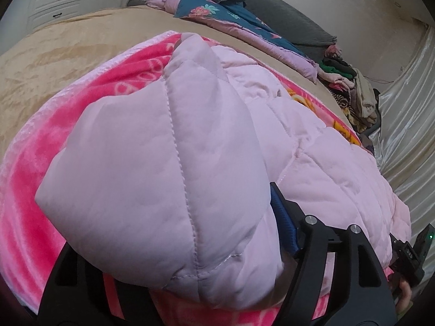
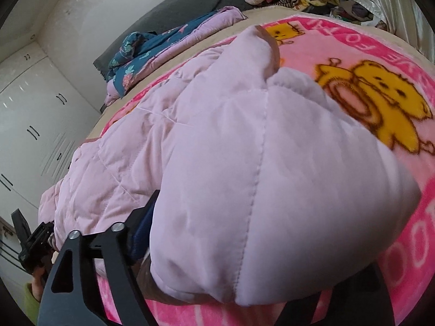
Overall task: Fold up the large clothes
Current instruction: 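Release the jacket bundle and pull both open tools back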
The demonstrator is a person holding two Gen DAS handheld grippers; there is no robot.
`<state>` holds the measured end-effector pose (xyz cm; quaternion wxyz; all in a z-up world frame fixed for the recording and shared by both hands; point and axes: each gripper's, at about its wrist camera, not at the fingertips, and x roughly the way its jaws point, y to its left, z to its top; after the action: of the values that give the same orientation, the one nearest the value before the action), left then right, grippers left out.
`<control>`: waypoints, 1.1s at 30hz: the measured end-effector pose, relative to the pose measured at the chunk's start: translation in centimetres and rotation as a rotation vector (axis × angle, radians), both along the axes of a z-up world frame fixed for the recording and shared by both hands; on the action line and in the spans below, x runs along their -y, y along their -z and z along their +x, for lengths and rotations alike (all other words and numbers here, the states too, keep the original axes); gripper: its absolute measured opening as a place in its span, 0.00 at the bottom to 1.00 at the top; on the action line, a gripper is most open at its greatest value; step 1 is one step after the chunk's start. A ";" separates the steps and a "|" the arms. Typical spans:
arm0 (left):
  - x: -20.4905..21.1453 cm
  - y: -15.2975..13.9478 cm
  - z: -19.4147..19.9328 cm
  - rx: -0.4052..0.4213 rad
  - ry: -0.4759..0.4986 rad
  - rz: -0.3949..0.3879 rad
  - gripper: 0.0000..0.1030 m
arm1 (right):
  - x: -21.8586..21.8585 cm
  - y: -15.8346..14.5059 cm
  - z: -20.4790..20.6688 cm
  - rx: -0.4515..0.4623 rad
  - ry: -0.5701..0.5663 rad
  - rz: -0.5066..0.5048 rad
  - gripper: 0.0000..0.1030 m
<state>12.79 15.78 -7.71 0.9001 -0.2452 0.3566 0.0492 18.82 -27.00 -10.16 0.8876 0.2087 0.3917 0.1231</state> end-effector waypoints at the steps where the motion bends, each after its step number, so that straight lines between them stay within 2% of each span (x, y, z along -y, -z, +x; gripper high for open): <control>1: -0.1 0.0 -0.1 -0.005 0.002 -0.004 0.63 | 0.1 -0.1 -0.2 -0.009 0.008 -0.008 0.84; 10: 0.2 -1.2 -1.2 -0.040 0.018 0.032 0.84 | 0.3 -1.4 -2.3 -0.015 0.006 -0.042 0.87; 21: 0.8 -2.9 -3.4 -0.038 0.015 0.073 0.84 | 0.5 -3.6 -5.6 0.024 0.008 -0.108 0.87; 23: 0.9 -3.4 -4.0 -0.035 0.015 0.082 0.84 | 0.4 -4.4 -6.3 0.045 0.009 -0.123 0.87; 25: 1.0 -3.9 -4.7 -0.025 0.010 0.100 0.91 | 0.3 -5.6 -7.2 0.085 0.015 -0.150 0.95; 28: 1.3 -5.4 -5.6 0.009 0.003 0.155 0.91 | -0.2 -7.7 -8.7 0.161 0.008 -0.200 0.95; 33: 2.3 -7.3 -7.5 0.065 0.016 0.191 0.91 | -1.3 -10.5 -10.5 0.246 -0.010 -0.235 0.96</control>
<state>5.32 13.52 -0.40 0.9309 -0.1569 0.3229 0.0679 8.31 -25.70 0.34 0.9466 0.0847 0.2927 0.1054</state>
